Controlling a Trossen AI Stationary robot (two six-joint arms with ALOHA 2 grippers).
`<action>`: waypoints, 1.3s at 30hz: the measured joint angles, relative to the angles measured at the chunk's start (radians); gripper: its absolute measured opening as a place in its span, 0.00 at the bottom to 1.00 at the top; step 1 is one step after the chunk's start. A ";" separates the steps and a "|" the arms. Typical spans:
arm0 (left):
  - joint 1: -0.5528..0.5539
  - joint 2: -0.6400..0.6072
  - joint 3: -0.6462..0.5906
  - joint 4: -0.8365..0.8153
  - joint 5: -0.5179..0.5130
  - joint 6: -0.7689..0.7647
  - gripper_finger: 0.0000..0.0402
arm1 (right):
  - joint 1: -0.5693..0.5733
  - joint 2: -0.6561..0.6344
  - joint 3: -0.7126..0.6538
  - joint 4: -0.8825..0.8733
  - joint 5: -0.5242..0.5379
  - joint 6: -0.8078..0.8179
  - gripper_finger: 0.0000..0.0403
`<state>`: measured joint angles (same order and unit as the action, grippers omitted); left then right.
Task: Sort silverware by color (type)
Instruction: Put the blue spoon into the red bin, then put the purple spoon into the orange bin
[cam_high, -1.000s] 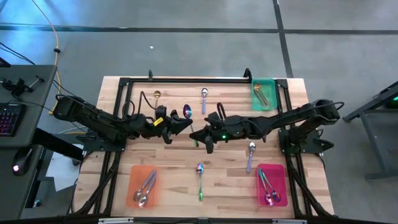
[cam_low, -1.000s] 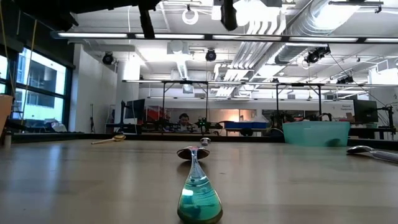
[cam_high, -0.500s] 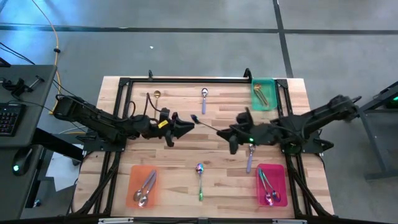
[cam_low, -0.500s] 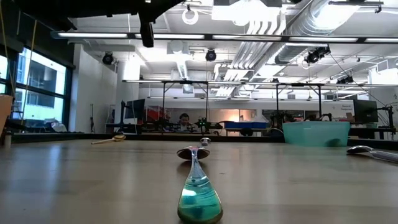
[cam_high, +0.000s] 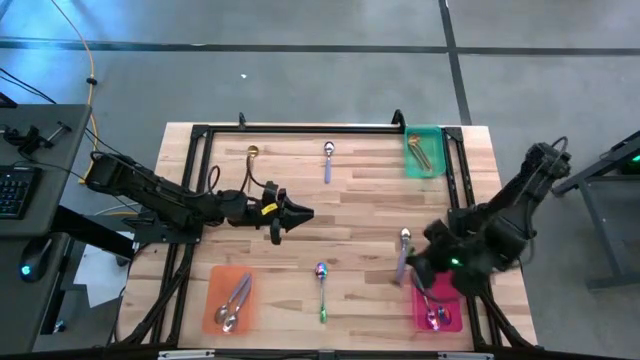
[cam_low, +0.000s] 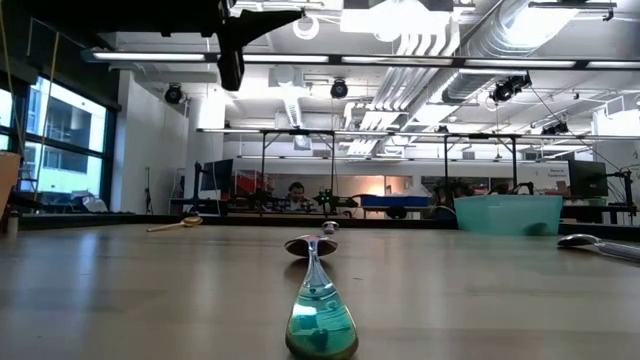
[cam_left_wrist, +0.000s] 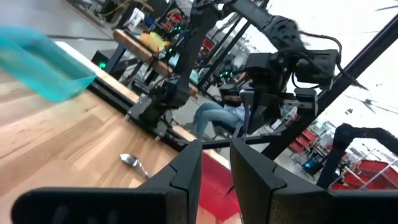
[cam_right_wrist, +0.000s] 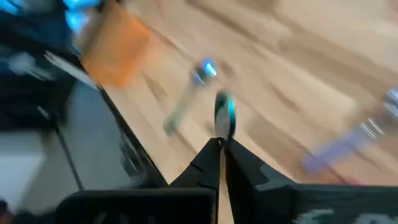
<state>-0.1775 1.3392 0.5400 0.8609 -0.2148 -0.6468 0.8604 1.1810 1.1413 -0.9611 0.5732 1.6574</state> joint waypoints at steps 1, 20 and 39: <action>0.000 0.000 0.000 -0.004 0.000 -0.003 0.18 | 0.034 0.002 0.016 -0.050 -0.018 0.042 0.00; 0.000 0.000 0.000 -0.034 0.000 0.003 0.18 | 0.247 0.152 0.079 -0.495 -0.180 0.151 0.00; 0.000 0.000 0.000 -0.090 0.042 -0.030 0.18 | 0.247 0.289 -0.010 -0.248 -0.430 0.017 0.18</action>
<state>-0.1772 1.3392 0.5397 0.7707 -0.1727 -0.6765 1.1072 1.4704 1.1309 -1.2091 0.1431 1.6745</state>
